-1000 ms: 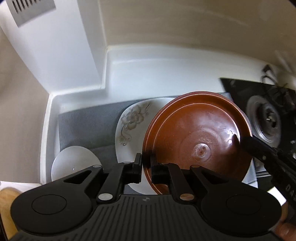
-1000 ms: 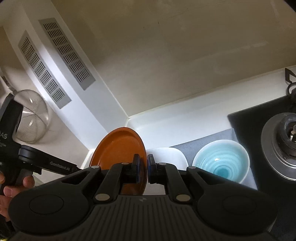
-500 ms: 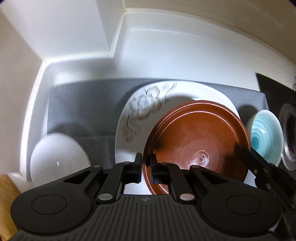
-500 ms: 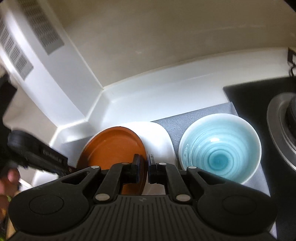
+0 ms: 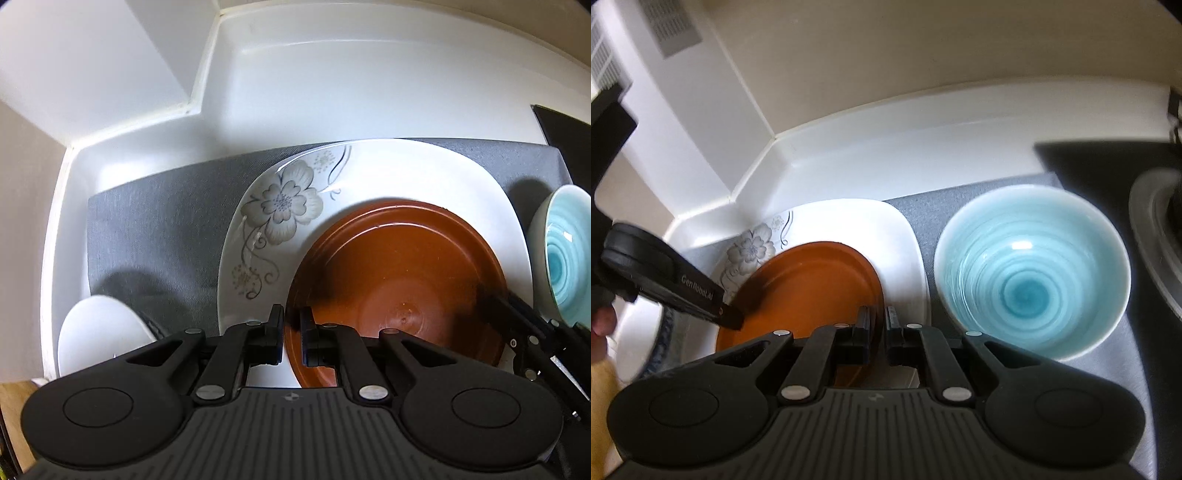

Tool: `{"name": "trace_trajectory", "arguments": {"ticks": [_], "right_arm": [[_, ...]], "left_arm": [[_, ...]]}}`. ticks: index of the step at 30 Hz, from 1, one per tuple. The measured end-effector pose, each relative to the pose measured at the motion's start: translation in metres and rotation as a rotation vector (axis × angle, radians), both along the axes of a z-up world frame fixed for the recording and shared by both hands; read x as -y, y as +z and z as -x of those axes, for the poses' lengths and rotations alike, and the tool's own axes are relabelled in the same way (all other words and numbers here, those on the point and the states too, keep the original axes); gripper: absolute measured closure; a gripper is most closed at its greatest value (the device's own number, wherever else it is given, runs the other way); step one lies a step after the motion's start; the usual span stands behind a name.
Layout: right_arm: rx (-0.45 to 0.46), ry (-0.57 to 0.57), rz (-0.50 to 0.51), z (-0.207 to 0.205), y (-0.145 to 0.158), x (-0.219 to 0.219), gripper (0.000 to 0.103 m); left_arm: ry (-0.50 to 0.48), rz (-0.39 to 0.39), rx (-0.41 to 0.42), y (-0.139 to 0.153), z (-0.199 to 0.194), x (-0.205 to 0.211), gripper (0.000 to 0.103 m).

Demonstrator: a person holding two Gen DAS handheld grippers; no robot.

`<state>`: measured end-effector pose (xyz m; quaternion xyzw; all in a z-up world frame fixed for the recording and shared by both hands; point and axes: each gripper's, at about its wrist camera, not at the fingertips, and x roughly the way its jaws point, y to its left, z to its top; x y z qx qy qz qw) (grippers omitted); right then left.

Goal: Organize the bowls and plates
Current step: 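Lift the terracotta plate and lower it onto the stacked square plates, then open both grippers and move them toward the white bowl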

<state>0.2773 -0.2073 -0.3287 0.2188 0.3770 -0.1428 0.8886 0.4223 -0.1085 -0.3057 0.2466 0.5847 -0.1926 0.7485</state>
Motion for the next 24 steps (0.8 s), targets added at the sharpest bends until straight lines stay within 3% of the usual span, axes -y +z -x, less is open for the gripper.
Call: {"name": "trace_trajectory", "arguments": {"ticks": [4,5,7,8,11,14,15,17,21,24], "right_arm": [[0.004,-0.02,-0.005,-0.001,0.004,-0.001,0.09],[0.021,-0.035,-0.016,0.003,0.005,0.0,0.079],[0.095,-0.057,-0.044,0.016,0.011,0.003,0.056],[0.122,-0.066,-0.054,0.023,0.014,0.003,0.047],[0.145,-0.084,-0.049,0.038,0.023,0.002,0.034],[0.163,-0.041,-0.063,0.046,0.033,-0.004,0.031],[0.172,-0.019,-0.059,0.049,0.038,-0.008,0.03],[0.196,0.022,-0.035,0.055,0.049,-0.018,0.017],[0.257,0.101,-0.056,0.059,0.07,-0.038,0.01],[0.241,0.173,-0.114,0.046,0.079,-0.056,0.007]], "left_arm": [[-0.024,0.024,0.044,0.004,0.008,-0.001,0.092],[-0.021,0.054,0.034,0.009,0.007,-0.004,0.088],[-0.024,0.109,0.011,0.021,0.009,-0.012,0.07],[-0.027,0.128,0.012,0.03,0.01,-0.018,0.056],[-0.072,0.193,0.071,0.063,0.019,-0.037,0.045],[-0.06,0.244,0.14,0.09,0.021,-0.064,0.031],[-0.031,0.257,0.15,0.096,0.023,-0.077,0.03],[0.027,0.29,0.157,0.107,0.024,-0.106,0.031],[0.136,0.341,0.27,0.125,0.029,-0.172,0.031],[0.149,0.385,0.341,0.13,0.033,-0.214,0.032]]}}
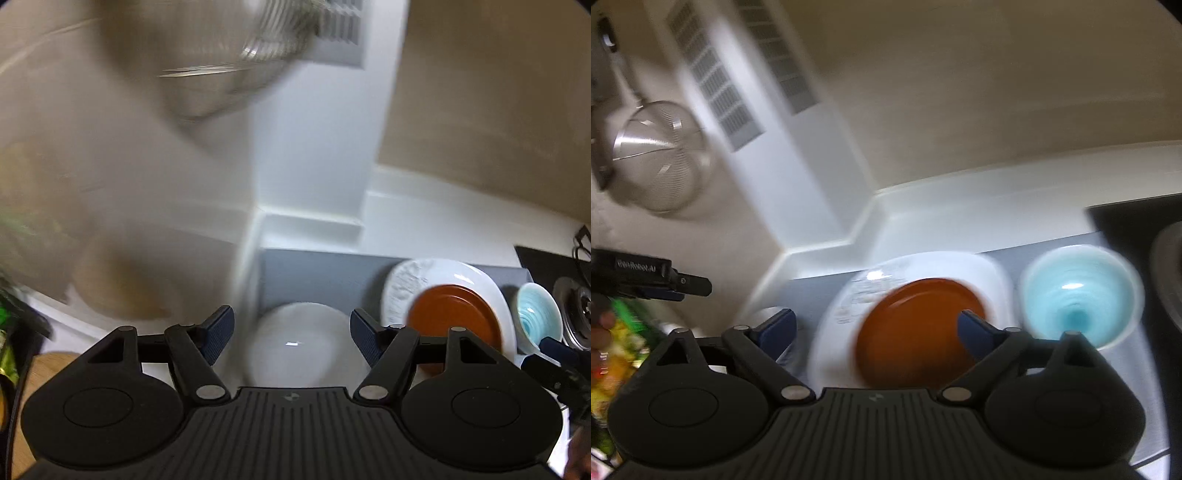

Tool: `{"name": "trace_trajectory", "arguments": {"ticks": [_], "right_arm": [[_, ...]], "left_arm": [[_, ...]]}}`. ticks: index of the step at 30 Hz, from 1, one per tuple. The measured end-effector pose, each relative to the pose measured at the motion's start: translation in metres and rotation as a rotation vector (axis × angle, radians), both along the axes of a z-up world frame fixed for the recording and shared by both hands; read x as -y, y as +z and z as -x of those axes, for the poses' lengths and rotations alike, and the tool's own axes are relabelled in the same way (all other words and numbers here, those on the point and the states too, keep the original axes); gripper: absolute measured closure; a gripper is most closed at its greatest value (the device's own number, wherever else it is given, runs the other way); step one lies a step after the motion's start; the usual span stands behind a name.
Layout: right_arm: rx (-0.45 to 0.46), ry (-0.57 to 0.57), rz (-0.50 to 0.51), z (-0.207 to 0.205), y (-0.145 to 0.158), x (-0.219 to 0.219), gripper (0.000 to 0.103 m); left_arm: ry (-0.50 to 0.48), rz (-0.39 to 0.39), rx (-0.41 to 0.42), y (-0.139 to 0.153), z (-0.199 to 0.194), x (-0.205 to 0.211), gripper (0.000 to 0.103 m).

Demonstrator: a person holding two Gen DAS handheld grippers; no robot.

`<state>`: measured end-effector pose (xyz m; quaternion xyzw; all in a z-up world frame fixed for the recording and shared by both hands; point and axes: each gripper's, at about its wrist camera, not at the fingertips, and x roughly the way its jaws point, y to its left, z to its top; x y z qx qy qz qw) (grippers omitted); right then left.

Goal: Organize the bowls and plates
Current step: 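Open both grippers and move them toward the white bowl, then grasp the rim of the white blue-patterned bowl with both grippers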

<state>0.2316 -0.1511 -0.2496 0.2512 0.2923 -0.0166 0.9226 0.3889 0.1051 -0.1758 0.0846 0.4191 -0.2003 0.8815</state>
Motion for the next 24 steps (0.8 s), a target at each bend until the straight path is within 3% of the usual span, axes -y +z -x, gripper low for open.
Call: {"name": "trace_trajectory", "arguments": {"ticks": [4,6,8,11,13,16,20,24], "right_arm": [[-0.07,0.078,-0.047,-0.027,0.0,-0.027,0.01],[-0.106,0.087,-0.097,-0.041,-0.004,-0.035,0.016],[-0.132,0.092,-0.112,-0.054,-0.009,-0.049,0.022],[-0.165,0.123,-0.083,-0.071,-0.011,-0.073,0.034],[-0.189,0.142,-0.09,-0.077,-0.014,-0.085,0.04],[-0.225,0.153,-0.12,-0.088,-0.021,-0.093,0.049],[-0.262,0.099,-0.201,-0.102,-0.032,-0.091,0.051],[-0.308,0.075,-0.22,-0.113,-0.043,-0.09,0.053]], "left_arm": [[0.079,0.09,-0.073,-0.012,-0.01,-0.044,0.041],[0.102,0.12,-0.142,-0.025,-0.016,-0.053,0.058],[0.124,0.075,-0.189,-0.042,-0.024,-0.052,0.074],[0.15,0.091,-0.252,-0.069,-0.032,-0.056,0.085],[0.168,0.149,-0.326,-0.082,-0.037,-0.063,0.088],[0.164,0.219,-0.354,-0.09,-0.041,-0.066,0.088],[0.163,0.309,-0.398,-0.101,-0.046,-0.073,0.089],[0.161,0.358,-0.41,-0.108,-0.051,-0.074,0.089]]}}
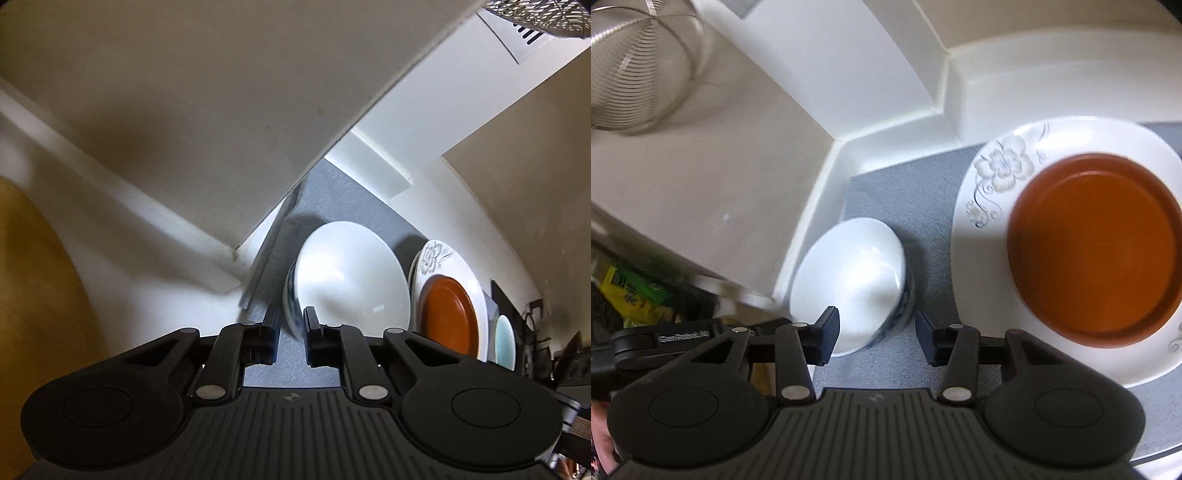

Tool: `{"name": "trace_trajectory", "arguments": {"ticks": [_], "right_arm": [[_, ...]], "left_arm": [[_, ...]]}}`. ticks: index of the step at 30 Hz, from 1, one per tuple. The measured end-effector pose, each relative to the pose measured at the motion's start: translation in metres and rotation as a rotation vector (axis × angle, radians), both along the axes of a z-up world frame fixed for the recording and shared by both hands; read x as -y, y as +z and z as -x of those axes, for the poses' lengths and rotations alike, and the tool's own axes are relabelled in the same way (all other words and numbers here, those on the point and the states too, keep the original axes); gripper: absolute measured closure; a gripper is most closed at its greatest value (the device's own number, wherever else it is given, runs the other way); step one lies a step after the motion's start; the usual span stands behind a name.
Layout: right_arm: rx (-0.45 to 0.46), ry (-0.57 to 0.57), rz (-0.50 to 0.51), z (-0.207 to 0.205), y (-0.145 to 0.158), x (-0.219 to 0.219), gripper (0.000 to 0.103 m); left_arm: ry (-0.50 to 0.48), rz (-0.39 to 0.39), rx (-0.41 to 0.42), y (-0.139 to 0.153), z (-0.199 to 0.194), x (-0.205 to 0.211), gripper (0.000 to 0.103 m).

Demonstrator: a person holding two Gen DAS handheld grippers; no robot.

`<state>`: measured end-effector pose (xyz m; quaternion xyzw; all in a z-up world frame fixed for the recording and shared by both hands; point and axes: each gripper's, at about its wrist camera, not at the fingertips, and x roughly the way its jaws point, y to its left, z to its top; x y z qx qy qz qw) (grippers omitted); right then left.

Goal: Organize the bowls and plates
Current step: 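Grasp the rim of the white blue-patterned bowl with both grippers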

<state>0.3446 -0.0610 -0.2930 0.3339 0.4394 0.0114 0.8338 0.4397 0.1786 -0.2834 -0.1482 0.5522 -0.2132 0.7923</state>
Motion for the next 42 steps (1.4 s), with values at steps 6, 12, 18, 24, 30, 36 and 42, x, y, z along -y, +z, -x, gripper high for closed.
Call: {"name": "trace_trajectory", "arguments": {"ticks": [6,12,18,24,30,36,42], "right_arm": [[-0.025,-0.023,-0.027,-0.013,-0.012,-0.002,0.054],[-0.077,-0.023,0.002,-0.024,-0.027,-0.007,0.076],[-0.119,0.038,0.054,-0.017,-0.025,-0.018,0.082],[-0.179,0.029,0.04,0.012,-0.028,-0.026,0.083],[-0.136,-0.016,0.0,0.02,-0.027,-0.016,0.082],[-0.082,-0.072,-0.017,0.025,-0.021,-0.011,0.079],[-0.053,-0.122,-0.016,0.027,-0.02,-0.012,0.076]], "left_arm": [[0.013,0.069,-0.029,-0.005,-0.006,-0.002,0.089],[-0.034,-0.053,-0.026,-0.015,-0.011,0.021,0.091],[-0.113,-0.176,0.076,0.0,0.016,0.034,0.091],[-0.184,-0.185,0.131,0.013,0.051,0.031,0.09],[-0.18,-0.183,0.079,-0.002,0.042,0.03,0.09],[-0.158,-0.13,0.033,-0.008,0.028,0.022,0.091],[-0.132,-0.123,0.049,-0.001,0.02,0.019,0.091]]}}
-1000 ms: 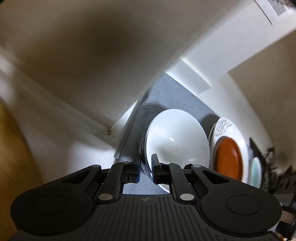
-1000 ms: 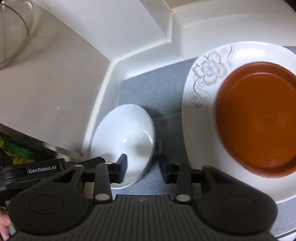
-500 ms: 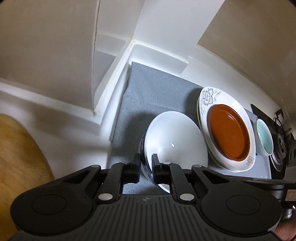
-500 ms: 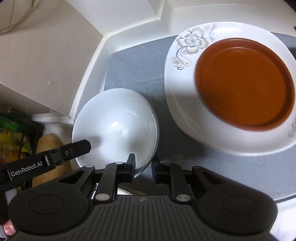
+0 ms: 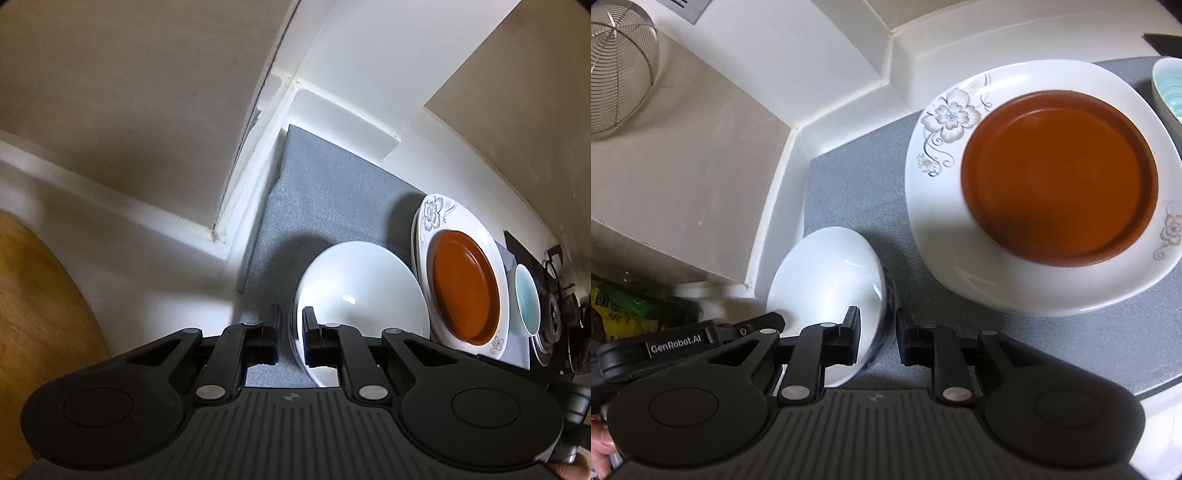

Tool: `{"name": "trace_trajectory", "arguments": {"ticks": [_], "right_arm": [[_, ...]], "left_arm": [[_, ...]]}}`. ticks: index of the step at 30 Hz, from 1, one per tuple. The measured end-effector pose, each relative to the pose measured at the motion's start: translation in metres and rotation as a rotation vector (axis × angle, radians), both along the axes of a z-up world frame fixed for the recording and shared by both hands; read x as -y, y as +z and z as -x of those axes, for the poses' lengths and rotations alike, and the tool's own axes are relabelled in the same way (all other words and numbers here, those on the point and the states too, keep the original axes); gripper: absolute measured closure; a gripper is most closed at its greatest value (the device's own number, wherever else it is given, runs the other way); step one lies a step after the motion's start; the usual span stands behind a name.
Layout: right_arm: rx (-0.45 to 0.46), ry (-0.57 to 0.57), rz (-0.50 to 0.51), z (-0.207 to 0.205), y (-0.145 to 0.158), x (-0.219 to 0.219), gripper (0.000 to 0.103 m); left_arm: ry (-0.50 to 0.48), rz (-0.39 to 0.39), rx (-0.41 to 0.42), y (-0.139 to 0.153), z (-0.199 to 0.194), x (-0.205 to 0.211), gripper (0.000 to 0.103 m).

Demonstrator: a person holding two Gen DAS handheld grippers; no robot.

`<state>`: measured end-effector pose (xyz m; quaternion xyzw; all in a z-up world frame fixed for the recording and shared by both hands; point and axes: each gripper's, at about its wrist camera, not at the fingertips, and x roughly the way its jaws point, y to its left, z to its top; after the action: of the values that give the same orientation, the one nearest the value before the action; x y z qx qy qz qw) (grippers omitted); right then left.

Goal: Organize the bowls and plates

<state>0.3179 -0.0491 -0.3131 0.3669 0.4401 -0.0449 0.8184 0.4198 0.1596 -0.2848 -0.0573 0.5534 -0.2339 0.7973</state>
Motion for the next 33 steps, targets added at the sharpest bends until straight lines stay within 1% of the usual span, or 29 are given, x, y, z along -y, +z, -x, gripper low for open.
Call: {"name": "trace_trajectory", "arguments": {"ticks": [3,4,5,6,7,8,10,13,16,19,23,27,29,31,33], "right_arm": [[0.016,-0.009,0.006,-0.002,-0.002,-0.002,0.075],[0.031,-0.004,0.005,-0.002,-0.002,-0.003,0.079],[0.056,0.015,0.008,-0.002,-0.001,-0.003,0.087],[0.083,0.038,-0.005,-0.001,0.001,-0.003,0.087],[0.097,0.046,-0.014,0.0,0.003,-0.002,0.086],[0.1,0.042,-0.008,0.001,0.006,-0.002,0.086],[0.086,0.036,0.011,0.001,0.007,0.0,0.087],[0.073,0.017,-0.026,0.001,0.001,0.007,0.088],[0.086,0.016,-0.033,0.007,0.005,0.008,0.088],[0.107,0.0,-0.065,0.024,0.012,0.013,0.088],[0.146,-0.044,-0.105,0.055,0.024,0.032,0.087],[0.214,-0.062,-0.092,0.085,0.037,0.061,0.087],[0.23,-0.103,-0.134,0.102,0.036,0.081,0.087],[0.241,-0.145,-0.166,0.12,0.035,0.1,0.087],[0.264,-0.171,-0.158,0.139,0.037,0.116,0.087]], "left_arm": [[-0.001,-0.022,-0.032,-0.009,-0.003,0.005,0.092],[0.005,-0.021,-0.049,-0.012,-0.002,0.006,0.092],[0.019,-0.054,-0.033,-0.011,-0.001,0.009,0.093],[0.023,-0.101,-0.006,-0.009,0.003,0.012,0.093],[0.018,-0.128,0.014,-0.007,0.007,0.014,0.093],[0.011,-0.128,0.019,-0.005,0.009,0.015,0.093],[0.014,-0.109,0.0,-0.004,0.011,0.015,0.093],[0.021,-0.138,-0.013,-0.003,0.012,0.021,0.092],[0.033,-0.167,-0.01,0.006,0.02,0.027,0.092],[0.023,-0.198,0.027,0.022,0.035,0.035,0.092],[0.001,-0.228,0.041,0.043,0.056,0.058,0.092],[-0.062,-0.26,0.09,0.063,0.077,0.098,0.091],[-0.084,-0.269,0.105,0.071,0.091,0.116,0.091],[-0.099,-0.277,0.102,0.076,0.102,0.138,0.091],[-0.112,-0.286,0.107,0.081,0.115,0.159,0.091]]}}
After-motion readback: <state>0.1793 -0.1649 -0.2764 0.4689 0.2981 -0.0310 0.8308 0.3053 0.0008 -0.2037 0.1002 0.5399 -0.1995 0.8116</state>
